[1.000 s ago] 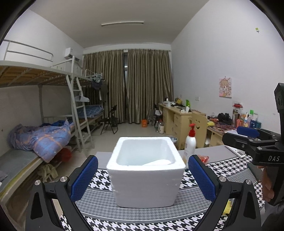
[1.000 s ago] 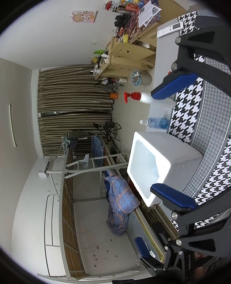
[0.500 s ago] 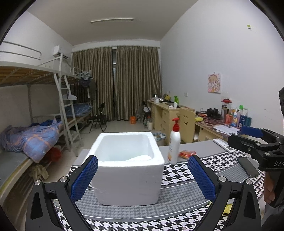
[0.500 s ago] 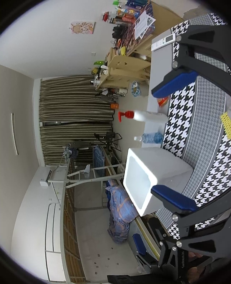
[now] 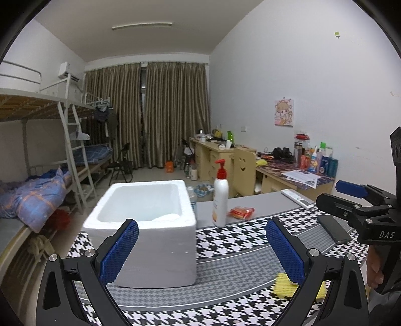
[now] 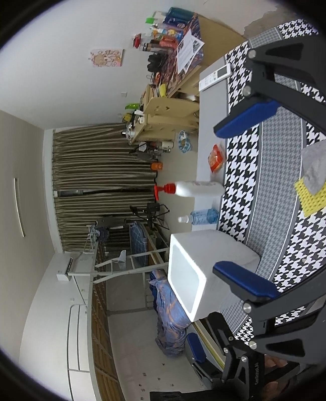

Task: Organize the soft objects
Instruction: 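Move both tools from the foam box toward the yellow net and grey sock, then lower the right tool onto the grey sock and close it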

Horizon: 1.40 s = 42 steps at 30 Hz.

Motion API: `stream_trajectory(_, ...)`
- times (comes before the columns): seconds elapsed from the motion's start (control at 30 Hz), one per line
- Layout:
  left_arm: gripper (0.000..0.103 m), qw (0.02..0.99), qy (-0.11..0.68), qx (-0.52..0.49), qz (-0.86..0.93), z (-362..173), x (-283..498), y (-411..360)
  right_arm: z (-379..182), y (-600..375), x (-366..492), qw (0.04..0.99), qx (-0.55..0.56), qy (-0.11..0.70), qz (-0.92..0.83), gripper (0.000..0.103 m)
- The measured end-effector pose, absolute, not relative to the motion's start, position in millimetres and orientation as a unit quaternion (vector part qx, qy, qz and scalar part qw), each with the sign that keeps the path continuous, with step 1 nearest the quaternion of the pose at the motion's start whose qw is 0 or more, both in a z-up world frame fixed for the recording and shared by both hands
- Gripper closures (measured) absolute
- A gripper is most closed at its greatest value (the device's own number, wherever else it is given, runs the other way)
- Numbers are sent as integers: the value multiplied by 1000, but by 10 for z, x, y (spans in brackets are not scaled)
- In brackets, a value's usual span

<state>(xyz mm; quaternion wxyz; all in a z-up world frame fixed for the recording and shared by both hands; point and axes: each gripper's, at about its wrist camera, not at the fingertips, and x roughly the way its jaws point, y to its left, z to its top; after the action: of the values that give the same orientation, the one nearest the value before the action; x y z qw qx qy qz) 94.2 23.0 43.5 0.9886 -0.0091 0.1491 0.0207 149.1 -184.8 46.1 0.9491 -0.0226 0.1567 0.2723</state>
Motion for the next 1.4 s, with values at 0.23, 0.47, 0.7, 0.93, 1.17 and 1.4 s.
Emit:
stream_trajectory(0.23,1,987,159,-9,0,369,979,107,401,-1945,1483,953,-24,163,256,3)
stream_trajectory(0.47,1,986,164,-7,-17,316,1003,-6,325,-2082,1467,955,-11,167,243,3)
stream_trajectory(0.7,1,984,176,-8,-28,214,1035,-91,202,-2151,1431,957,-17,174,233,3)
stream_trajectory(0.93,1,984,178,-22,-10,80,1032,-166,85,-2215,1367,960,-20,175,219,3)
stream_trajectory(1.17,1,983,184,-18,-15,-76,1031,-268,-39,-2210,1326,957,-32,184,220,3)
stream_trajectory(1.4,1,978,204,-19,-33,-218,1052,-323,-165,-2227,1315,955,-29,197,220,3)
